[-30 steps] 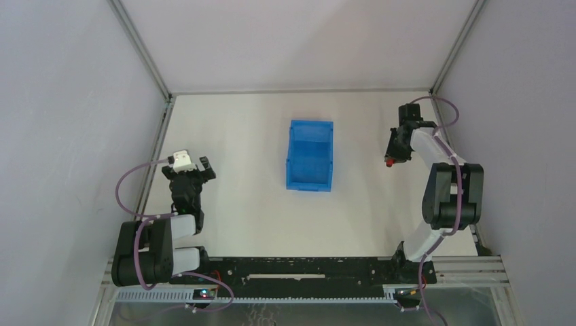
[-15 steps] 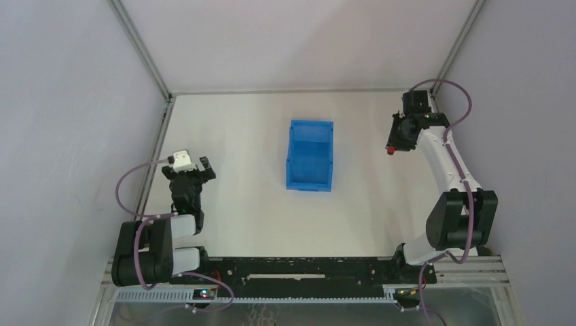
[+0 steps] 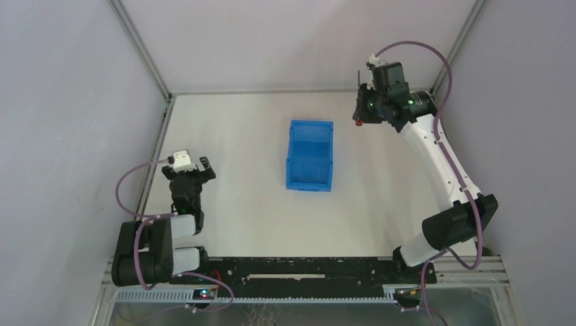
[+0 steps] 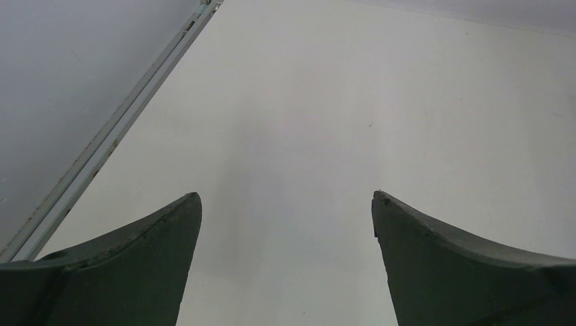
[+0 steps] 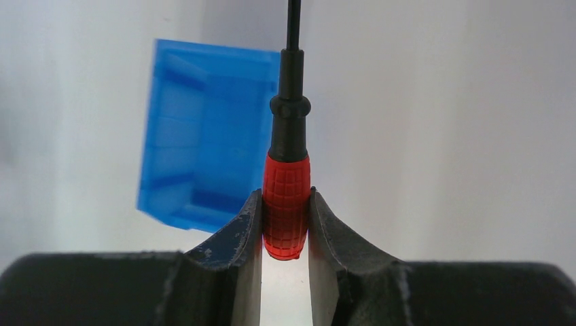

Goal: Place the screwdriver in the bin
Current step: Place the screwdriver in the bin.

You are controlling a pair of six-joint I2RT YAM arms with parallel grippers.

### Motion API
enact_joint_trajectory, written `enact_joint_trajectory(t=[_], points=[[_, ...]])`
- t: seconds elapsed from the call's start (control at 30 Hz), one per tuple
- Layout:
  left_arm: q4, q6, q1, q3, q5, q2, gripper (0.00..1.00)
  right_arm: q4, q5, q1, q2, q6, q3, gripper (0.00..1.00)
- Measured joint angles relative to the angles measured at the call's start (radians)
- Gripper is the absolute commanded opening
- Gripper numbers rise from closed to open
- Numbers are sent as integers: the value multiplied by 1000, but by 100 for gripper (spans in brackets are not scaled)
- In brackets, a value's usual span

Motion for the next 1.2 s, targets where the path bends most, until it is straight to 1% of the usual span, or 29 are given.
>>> enact_joint_trajectory(t=[0.17,0.4,0.57,0.73,0.83,1.2], points=[[0,0,0,0,0,0,100,-17,2,91,81,3,164,0],[0,0,0,0,0,0,100,-96,34,198,260,4,385,0],[0,0,0,0,0,0,100,-139,54,258,355,14,478,0],[0,0,0,0,0,0,100,-161,81,289,390,25,481,0],[0,0,0,0,0,0,100,-155,90,300,391,31,449,0],[0,0,0,0,0,0,100,-60,113,355,390,42,184,2]])
